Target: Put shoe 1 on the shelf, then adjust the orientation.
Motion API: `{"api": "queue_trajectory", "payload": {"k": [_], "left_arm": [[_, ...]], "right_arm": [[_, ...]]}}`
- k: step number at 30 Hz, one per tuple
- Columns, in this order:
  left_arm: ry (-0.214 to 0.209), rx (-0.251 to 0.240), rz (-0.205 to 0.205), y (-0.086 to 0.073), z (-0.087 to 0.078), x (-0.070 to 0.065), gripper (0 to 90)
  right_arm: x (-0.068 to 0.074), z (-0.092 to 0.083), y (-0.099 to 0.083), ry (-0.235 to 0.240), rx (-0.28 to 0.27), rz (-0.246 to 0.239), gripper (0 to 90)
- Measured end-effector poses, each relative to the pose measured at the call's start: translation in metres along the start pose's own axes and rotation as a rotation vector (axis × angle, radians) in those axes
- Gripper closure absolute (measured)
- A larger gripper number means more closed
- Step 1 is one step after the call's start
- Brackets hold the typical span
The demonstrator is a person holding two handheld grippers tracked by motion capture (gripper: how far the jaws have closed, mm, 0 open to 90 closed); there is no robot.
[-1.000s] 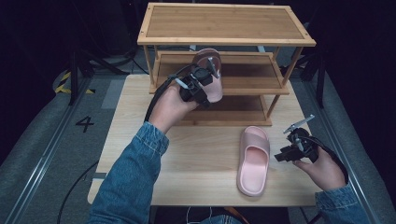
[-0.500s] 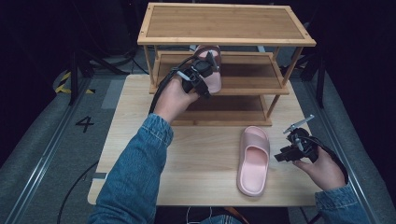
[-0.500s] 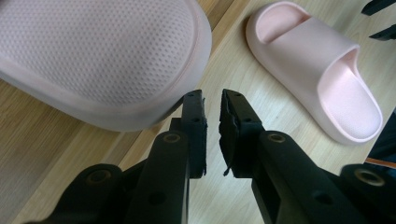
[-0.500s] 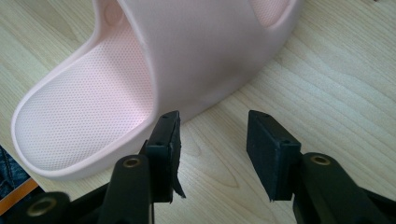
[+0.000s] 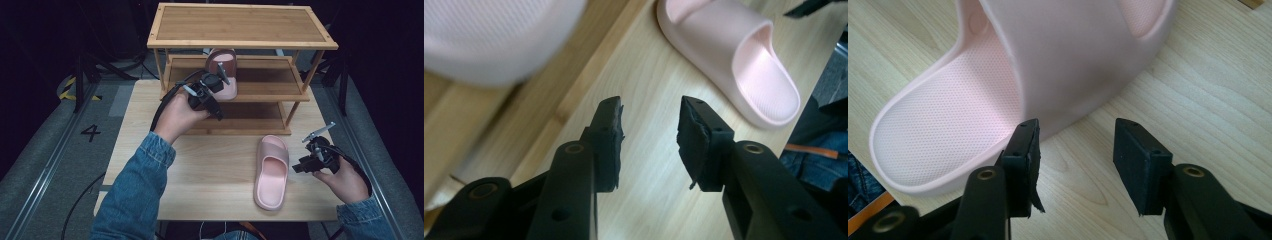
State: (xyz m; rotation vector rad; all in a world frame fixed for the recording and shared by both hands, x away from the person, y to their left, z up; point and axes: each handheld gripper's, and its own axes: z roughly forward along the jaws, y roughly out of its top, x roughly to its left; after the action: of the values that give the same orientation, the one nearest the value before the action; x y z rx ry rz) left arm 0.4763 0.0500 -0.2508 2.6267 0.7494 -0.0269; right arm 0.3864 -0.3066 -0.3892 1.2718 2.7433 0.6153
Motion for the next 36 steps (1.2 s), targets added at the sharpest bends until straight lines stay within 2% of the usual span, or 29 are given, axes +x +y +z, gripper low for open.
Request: {"api": "queue_trajectory", "payload": {"k": [1,3,10,15,16,17,18,19,21,25,26,27,28,31,32,34,36], "left_arm": [[-0.004,-0.001,0.005,-0.01,-0.003,-0.005,58.7],[-0.009,-0.005,0.009,-0.013,-0.003,-0.007,57.2],[-0.013,0.025,0.012,-0.046,-0.003,-0.016,54.2],[-0.03,0.076,-0.01,-0.066,0.007,-0.014,52.9],[-0.028,0.068,-0.022,-0.072,0.01,-0.014,52.8],[-0.026,0.089,-0.019,-0.076,0.012,-0.012,52.3],[-0.022,0.088,-0.026,-0.081,0.015,-0.011,51.9],[-0.022,0.088,-0.026,-0.081,0.015,-0.011,51.8],[-0.021,0.086,-0.031,-0.093,0.022,-0.007,51.1],[-0.049,0.084,-0.051,-0.112,0.038,-0.003,51.2],[-0.068,0.078,-0.06,-0.121,0.048,0.0,51.8],[-0.068,0.078,-0.06,-0.121,0.048,0.0,51.9],[-0.075,0.087,-0.092,-0.13,0.058,0.003,51.9],[-0.08,0.089,-0.103,-0.137,0.067,0.005,51.9],[-0.069,0.085,-0.11,-0.144,0.075,0.007,52.0],[-0.067,0.093,-0.112,-0.146,0.079,0.008,52.2],[-0.037,0.111,-0.11,-0.15,0.086,0.011,54.0]], "right_arm": [[0.001,0.0,0.0,0.0,0.0,0.0,52.9],[0.001,-0.001,0.0,-0.002,0.001,0.002,52.6],[0.003,-0.002,0.002,0.008,0.005,0.016,51.2],[0.005,-0.002,0.003,0.014,0.006,0.022,50.4],[0.005,-0.002,0.002,0.013,0.007,0.022,50.4],[0.005,-0.002,0.002,0.012,0.006,0.024,50.4],[0.005,-0.002,0.002,0.014,0.008,0.028,50.4],[0.004,-0.002,0.002,0.013,0.008,0.023,50.3],[0.004,-0.001,0.002,0.013,0.008,0.027,50.3],[0.004,0.0,0.004,0.005,0.017,0.023,48.6],[0.005,0.001,0.005,0.002,0.02,0.027,47.6],[0.005,0.001,0.005,0.002,0.02,0.027,47.6],[0.005,0.003,0.005,0.003,0.022,0.022,47.0],[0.005,0.004,0.005,0.001,0.033,0.024,46.9],[0.005,0.006,0.004,0.003,0.04,0.029,46.6],[0.005,0.006,0.004,0.003,0.04,0.031,46.6],[0.006,0.007,0.005,0.002,0.044,0.036,46.3]]}}
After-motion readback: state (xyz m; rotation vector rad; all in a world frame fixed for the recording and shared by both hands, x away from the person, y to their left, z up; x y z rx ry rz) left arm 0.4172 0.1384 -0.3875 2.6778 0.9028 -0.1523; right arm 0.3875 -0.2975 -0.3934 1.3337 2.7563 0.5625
